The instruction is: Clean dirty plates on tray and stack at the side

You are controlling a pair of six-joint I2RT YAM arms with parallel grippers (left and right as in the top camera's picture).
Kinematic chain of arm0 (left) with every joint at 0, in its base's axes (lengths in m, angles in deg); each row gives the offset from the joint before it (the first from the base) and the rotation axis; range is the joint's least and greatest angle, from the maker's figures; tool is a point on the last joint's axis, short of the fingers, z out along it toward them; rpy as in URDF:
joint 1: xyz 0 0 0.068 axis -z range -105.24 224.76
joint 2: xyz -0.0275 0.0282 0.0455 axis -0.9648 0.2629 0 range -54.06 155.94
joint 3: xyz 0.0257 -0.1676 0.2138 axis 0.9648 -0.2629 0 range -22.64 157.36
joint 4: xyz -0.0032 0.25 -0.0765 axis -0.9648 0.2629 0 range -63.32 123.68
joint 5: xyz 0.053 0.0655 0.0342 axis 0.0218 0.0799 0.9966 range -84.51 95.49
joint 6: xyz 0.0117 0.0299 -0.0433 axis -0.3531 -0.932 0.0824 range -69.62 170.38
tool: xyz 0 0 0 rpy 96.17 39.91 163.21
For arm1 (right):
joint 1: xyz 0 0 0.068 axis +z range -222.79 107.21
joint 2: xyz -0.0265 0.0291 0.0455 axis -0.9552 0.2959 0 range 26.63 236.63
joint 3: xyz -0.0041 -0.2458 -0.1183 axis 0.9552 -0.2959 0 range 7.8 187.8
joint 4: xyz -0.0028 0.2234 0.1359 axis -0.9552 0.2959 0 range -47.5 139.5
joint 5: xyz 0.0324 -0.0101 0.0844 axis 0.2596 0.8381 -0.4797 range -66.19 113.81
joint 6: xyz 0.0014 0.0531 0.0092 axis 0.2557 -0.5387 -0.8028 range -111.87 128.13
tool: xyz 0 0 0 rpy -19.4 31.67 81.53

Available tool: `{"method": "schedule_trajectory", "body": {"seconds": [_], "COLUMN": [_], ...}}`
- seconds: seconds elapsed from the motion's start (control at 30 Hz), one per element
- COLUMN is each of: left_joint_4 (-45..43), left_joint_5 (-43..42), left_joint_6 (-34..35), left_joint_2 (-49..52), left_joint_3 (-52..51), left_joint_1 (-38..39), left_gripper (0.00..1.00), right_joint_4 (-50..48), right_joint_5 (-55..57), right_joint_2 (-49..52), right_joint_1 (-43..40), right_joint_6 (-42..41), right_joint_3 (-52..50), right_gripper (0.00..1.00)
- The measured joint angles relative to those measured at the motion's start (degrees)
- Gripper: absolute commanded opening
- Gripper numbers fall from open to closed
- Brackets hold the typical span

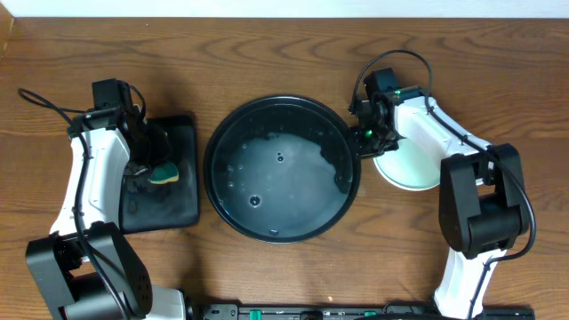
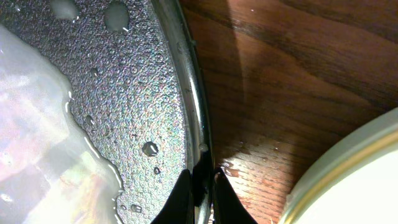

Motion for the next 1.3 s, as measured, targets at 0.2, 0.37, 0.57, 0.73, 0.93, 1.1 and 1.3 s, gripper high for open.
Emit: {"method": "schedule_trajectory", "body": {"seconds": [0.2,0.37,0.57,0.73,0.93,1.1,1.3], "left_joint_4": [-1.1,-1.5,-1.6,-2.3,-2.6,-4.7,-5.6], "left_joint_5": [0.0,0.0,0.0,0.0,0.7,5.5,8.4], "left_joint_6": [-1.0,-1.1,-1.9,-2.4,-4.2,-5.5,-6.6], "left_joint_2": [0.0,0.0,0.0,0.0,0.0,1.0,6.8], "left_joint_3": [0.0,0.0,0.0,0.0,0.0,0.0,0.0], "left_joint_1": [1.4,2.2,2.3,2.3,2.5,2.6,2.6], "left_gripper": [0.07,0.07,0.08,0.08,0.08,0.13,0.65], "right_joint_4": [1.0,4.3,9.1,14.4,16.8,17.5,17.6], "right_joint_5": [0.1,1.1,-1.2,-2.9,-4.0,-4.3,-4.6], "right_joint_2": [0.0,0.4,0.7,0.7,0.7,0.7,0.7], "right_joint_1": [-0.9,-1.1,-1.1,-1.1,-1.1,-1.1,-1.1], "right_joint_6": [2.4,4.6,5.5,5.6,5.4,5.4,5.4], "right_joint_3": [0.2,2.4,13.1,21.8,25.3,25.3,25.3], "right_gripper": [0.22,0.46,0.56,0.59,0.64,0.64,0.66]}}
